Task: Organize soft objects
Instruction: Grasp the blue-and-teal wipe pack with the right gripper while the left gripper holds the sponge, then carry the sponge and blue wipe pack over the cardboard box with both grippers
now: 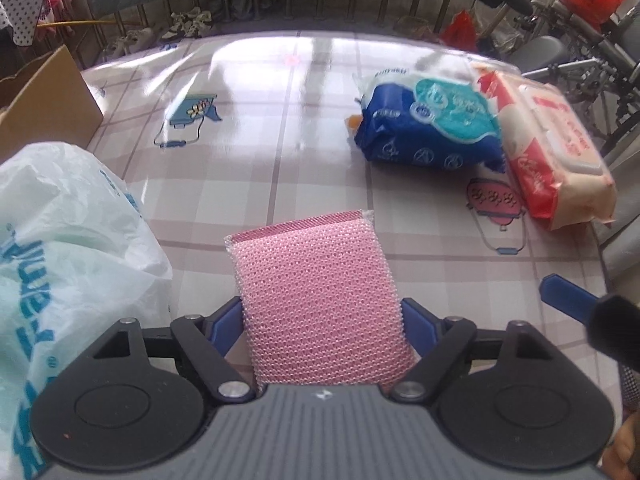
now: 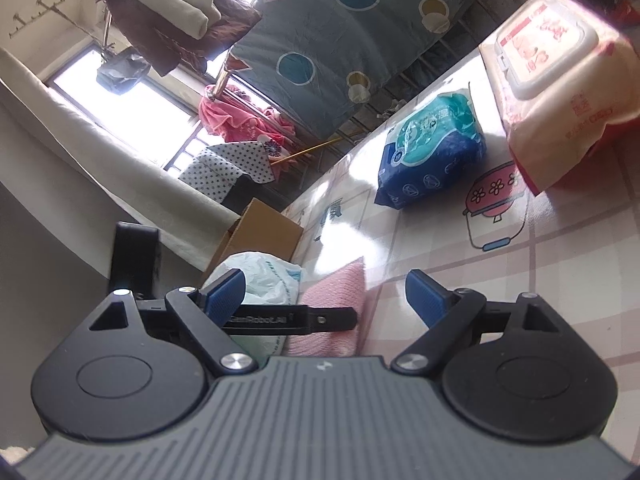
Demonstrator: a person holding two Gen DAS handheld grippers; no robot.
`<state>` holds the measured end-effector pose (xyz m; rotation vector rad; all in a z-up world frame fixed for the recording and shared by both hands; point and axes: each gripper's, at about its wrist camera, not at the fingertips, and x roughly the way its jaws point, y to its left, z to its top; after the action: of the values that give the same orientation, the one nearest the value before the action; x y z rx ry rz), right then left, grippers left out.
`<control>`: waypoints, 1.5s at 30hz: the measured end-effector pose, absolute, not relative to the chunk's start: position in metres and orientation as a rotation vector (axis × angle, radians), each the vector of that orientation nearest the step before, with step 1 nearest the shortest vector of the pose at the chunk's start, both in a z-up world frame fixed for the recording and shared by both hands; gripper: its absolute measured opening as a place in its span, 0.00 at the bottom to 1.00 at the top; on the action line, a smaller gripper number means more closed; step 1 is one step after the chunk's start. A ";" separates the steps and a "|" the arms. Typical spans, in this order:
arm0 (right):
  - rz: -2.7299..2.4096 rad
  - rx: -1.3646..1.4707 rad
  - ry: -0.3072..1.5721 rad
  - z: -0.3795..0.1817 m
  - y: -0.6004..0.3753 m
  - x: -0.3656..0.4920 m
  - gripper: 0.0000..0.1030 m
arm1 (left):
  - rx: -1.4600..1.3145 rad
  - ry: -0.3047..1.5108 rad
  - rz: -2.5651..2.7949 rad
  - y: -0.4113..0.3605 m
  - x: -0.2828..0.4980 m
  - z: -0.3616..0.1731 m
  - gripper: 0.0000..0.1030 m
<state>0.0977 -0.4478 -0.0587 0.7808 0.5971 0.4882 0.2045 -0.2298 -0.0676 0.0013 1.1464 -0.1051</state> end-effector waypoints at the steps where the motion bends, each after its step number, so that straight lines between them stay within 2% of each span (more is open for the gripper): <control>1: 0.480 0.752 0.588 -0.053 -0.447 0.097 0.85 | -0.003 1.133 -0.116 -0.229 0.204 -0.062 0.81; 7: 0.381 0.406 0.554 0.003 -0.449 0.114 0.85 | -0.023 1.034 -0.158 -0.214 0.198 -0.019 0.81; 10: 0.383 0.149 0.570 0.025 -0.442 0.145 0.91 | -0.041 0.997 -0.170 -0.202 0.199 -0.004 0.81; 11: 0.413 0.066 0.590 0.028 -0.438 0.159 0.99 | -0.049 0.991 -0.172 -0.198 0.200 0.000 0.81; 12: 0.439 -0.030 0.609 0.030 -0.431 0.174 0.99 | -0.058 0.987 -0.174 -0.194 0.200 0.003 0.81; 18: 0.576 -0.559 0.786 0.009 -0.370 0.260 0.99 | -0.117 0.981 -0.157 -0.169 0.206 0.004 0.81; 22: 0.588 -0.767 0.901 -0.022 -0.342 0.304 0.99 | -0.146 0.986 -0.163 -0.157 0.210 0.002 0.81; 29: 0.636 -0.625 1.166 -0.047 -0.337 0.354 0.99 | -0.187 0.977 -0.192 -0.143 0.214 -0.001 0.81; 37: 0.528 -0.527 1.204 -0.051 -0.339 0.332 0.98 | -0.224 0.981 -0.236 -0.138 0.215 -0.009 0.81; 39: 0.490 -0.475 1.201 -0.048 -0.342 0.328 0.93 | -0.232 0.985 -0.248 -0.137 0.215 -0.011 0.81; 41: 0.448 -0.445 1.182 -0.041 -0.342 0.328 0.75 | -0.243 0.989 -0.255 -0.136 0.215 -0.013 0.81; 45: 0.396 -0.408 1.153 -0.032 -0.333 0.313 0.72 | -0.252 0.984 -0.261 -0.133 0.214 -0.012 0.81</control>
<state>0.3130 -0.3330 -0.0322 -0.4077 1.1534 0.3959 0.2139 -0.1325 -0.0119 -0.2518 0.9838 -0.2614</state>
